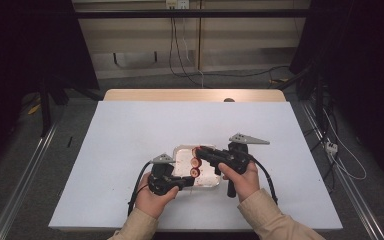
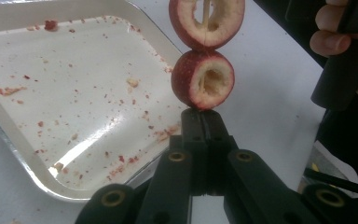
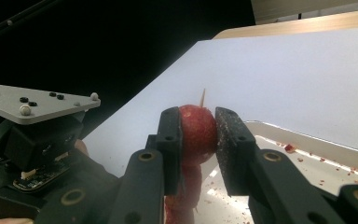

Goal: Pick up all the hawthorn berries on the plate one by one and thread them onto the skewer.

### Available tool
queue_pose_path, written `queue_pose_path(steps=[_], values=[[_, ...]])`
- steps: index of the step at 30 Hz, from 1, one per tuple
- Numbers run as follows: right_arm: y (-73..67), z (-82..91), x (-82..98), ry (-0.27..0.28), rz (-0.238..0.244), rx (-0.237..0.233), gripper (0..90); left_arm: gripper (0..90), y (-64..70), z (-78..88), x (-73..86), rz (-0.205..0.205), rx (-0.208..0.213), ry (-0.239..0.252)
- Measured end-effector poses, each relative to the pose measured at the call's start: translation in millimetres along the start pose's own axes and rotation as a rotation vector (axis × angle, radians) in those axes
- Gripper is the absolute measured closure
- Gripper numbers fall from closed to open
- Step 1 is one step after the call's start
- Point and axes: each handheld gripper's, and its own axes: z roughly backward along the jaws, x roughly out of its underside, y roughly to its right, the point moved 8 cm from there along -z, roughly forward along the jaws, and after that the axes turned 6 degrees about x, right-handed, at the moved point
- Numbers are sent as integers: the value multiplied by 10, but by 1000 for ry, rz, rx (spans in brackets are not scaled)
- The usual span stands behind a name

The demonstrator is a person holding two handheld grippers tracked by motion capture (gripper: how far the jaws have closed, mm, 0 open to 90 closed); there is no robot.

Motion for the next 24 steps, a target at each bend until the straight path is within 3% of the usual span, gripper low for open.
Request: queue_pose_path(steps=[15, 24], values=[[-35, 28, -19, 8, 2, -8, 733, 900, 22, 22, -32, -27, -43, 6], [-24, 31, 10, 0, 6, 0, 733, 900, 13, -8, -14, -21, -23, -6]])
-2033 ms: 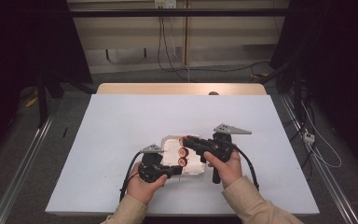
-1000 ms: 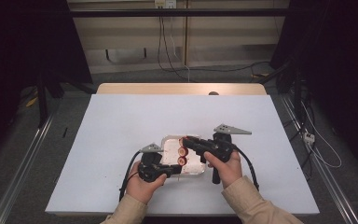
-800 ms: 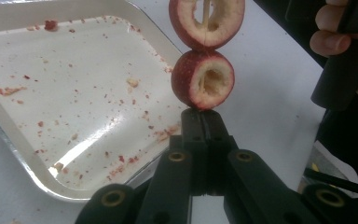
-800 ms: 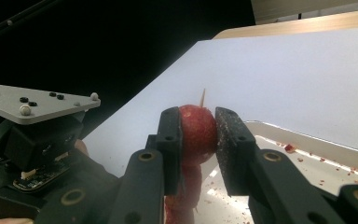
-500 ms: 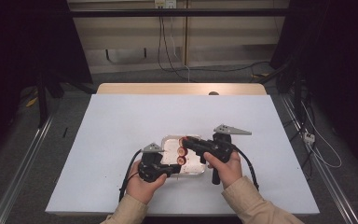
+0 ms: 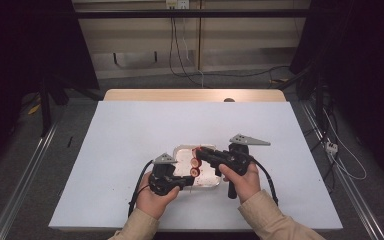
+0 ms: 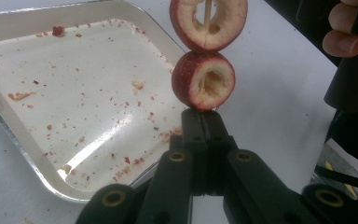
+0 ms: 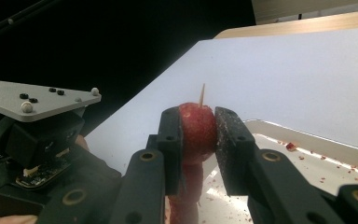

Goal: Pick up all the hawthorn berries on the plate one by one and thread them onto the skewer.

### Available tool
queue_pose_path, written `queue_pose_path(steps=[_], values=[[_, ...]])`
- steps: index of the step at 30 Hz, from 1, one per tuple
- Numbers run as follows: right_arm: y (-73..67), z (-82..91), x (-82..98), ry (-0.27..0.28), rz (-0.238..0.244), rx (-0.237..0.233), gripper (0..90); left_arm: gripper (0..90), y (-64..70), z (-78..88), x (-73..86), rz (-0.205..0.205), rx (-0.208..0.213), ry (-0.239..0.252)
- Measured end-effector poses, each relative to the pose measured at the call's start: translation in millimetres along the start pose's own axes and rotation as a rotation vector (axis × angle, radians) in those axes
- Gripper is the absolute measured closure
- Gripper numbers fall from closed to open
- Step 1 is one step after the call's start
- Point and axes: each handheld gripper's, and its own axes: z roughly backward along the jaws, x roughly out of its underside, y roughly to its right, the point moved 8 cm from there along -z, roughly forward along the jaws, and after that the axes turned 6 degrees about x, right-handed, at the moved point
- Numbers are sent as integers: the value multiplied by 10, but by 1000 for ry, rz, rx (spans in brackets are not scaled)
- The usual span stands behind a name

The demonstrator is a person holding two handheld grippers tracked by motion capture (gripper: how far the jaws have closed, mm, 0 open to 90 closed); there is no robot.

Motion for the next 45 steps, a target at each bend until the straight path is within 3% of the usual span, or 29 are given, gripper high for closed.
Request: queue_pose_path(steps=[7, 13, 27, 45], values=[[1, -16, -16, 14, 10, -13, 706, 900, -7, 15, -7, -3, 4, 13], [22, 10, -35, 20, 15, 2, 534, 900, -48, 29, -6, 7, -10, 21], [174, 114, 0, 12, 60, 43, 282, 900, -115, 103, -53, 26, -8, 33], [367, 240, 134, 11, 108, 97, 169, 900, -173, 103, -90, 44, -14, 36]])
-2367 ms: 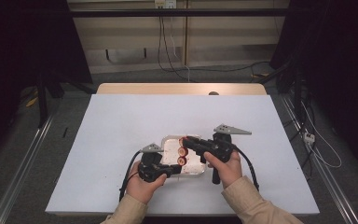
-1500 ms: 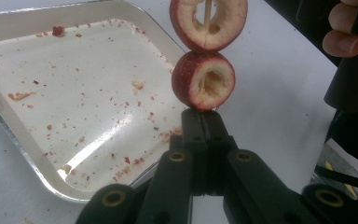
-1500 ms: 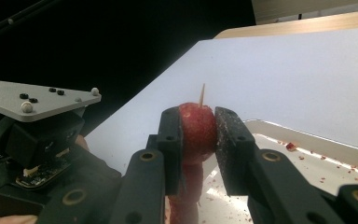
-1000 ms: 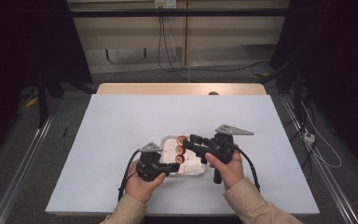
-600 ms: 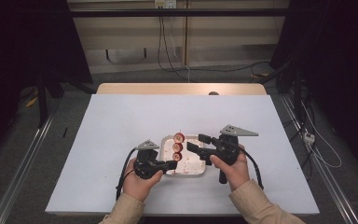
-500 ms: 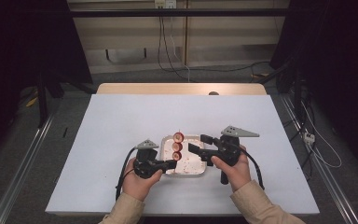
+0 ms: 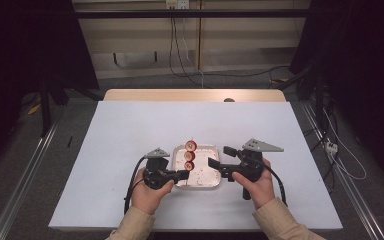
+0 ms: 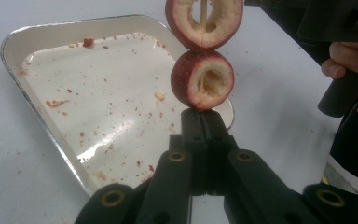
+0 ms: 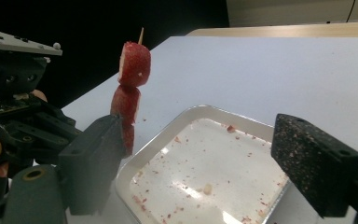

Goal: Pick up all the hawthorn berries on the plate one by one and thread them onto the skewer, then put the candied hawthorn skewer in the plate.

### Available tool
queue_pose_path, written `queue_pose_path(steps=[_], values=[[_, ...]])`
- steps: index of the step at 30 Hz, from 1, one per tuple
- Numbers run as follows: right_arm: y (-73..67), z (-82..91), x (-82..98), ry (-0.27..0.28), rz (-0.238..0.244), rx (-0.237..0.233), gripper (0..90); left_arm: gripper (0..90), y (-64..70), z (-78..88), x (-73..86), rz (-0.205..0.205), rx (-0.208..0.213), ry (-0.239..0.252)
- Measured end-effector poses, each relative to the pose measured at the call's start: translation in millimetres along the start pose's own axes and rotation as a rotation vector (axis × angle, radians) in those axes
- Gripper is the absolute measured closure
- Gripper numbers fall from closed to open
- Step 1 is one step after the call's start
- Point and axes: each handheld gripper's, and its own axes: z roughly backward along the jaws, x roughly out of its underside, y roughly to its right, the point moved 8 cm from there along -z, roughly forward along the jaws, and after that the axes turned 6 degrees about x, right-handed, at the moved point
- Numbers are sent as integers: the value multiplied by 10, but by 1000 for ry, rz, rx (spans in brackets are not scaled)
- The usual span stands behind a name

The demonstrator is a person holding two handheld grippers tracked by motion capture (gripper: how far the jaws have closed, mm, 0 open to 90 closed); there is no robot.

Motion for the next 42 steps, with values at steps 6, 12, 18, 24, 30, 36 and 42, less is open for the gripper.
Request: queue_pose_path(steps=[6, 12, 18, 24, 30, 36, 42], values=[[46, 45, 29, 8, 7, 2, 162, 900, -21, 2, -8, 11, -3, -3], [102, 83, 98, 8, 27, 13, 156, 900, -49, -2, -23, 18, -8, 0], [175, 134, 169, 7, 35, 26, 149, 900, -95, -33, -37, 30, -13, -10], [245, 185, 203, 18, 28, 39, 149, 900, -117, -91, -56, 28, -34, -25], [307, 249, 217, 27, 40, 56, 149, 900, -192, -145, -57, 39, -61, -45], [313, 265, 235, 26, 51, 59, 151, 900, -233, -181, -56, 38, -83, -75], [304, 258, 246, 24, 69, 61, 151, 900, -280, -218, -42, 46, -108, -90]])
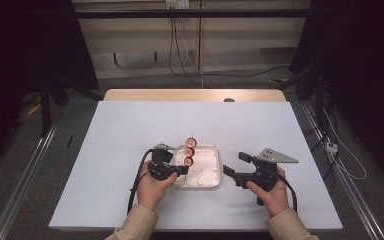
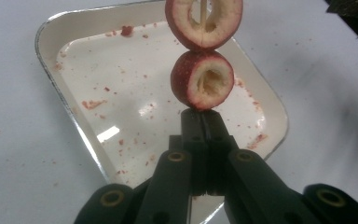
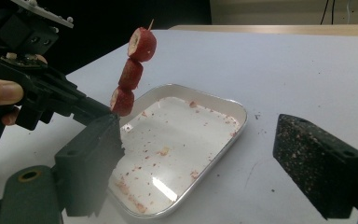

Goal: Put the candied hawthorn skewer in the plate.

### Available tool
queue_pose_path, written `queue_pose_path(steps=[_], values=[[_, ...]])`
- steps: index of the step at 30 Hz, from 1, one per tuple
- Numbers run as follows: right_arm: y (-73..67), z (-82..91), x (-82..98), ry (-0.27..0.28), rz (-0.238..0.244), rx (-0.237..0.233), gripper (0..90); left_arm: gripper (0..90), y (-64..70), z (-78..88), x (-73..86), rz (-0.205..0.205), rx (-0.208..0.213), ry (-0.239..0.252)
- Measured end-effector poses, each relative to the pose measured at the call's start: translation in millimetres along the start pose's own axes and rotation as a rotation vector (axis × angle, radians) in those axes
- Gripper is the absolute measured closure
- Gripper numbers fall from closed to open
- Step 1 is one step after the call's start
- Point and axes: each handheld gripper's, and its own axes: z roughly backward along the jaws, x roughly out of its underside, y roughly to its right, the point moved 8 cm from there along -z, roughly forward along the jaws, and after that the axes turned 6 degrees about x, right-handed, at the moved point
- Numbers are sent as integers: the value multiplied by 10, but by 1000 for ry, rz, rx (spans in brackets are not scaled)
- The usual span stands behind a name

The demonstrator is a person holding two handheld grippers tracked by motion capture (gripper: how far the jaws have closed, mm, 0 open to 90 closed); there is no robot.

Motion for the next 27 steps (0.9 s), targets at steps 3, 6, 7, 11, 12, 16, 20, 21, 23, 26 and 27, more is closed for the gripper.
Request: queue_pose_path(steps=[3, 6, 7, 11, 12, 16, 20, 21, 23, 26, 27], values=[[-3, 5, -5, 4, 0, -4, 151, 900, -17, -40, 15, 2, -8, -20], [4, 8, -8, 7, 6, -1, 151, 900, -24, -64, 13, 10, -10, -23], [5, 10, -12, 8, 4, -1, 151, 900, -27, -67, 11, 14, -13, -20], [9, 13, -12, 7, 4, -1, 153, 900, -37, -85, 11, 19, -13, -26], [11, 13, -12, 7, 6, 0, 153, 900, -37, -90, 9, 22, -16, -24], [13, 18, -11, 6, 5, 3, 153, 899, -48, -106, 7, 21, -23, -25], [12, 16, -7, 5, 7, 0, 153, 899, -53, -127, 3, 31, -26, -24], [12, 15, -5, 5, 7, 1, 153, 899, -56, -129, 3, 30, -25, -26], [12, 14, -3, 3, 6, 0, 153, 899, -58, -146, 0, 43, -26, -19], [11, 12, 3, 0, 2, -2, 154, 898, -63, -160, 3, 39, -30, -24], [11, 12, 3, 0, 2, -2, 154, 898, -57, -165, 4, 45, -30, -24]])
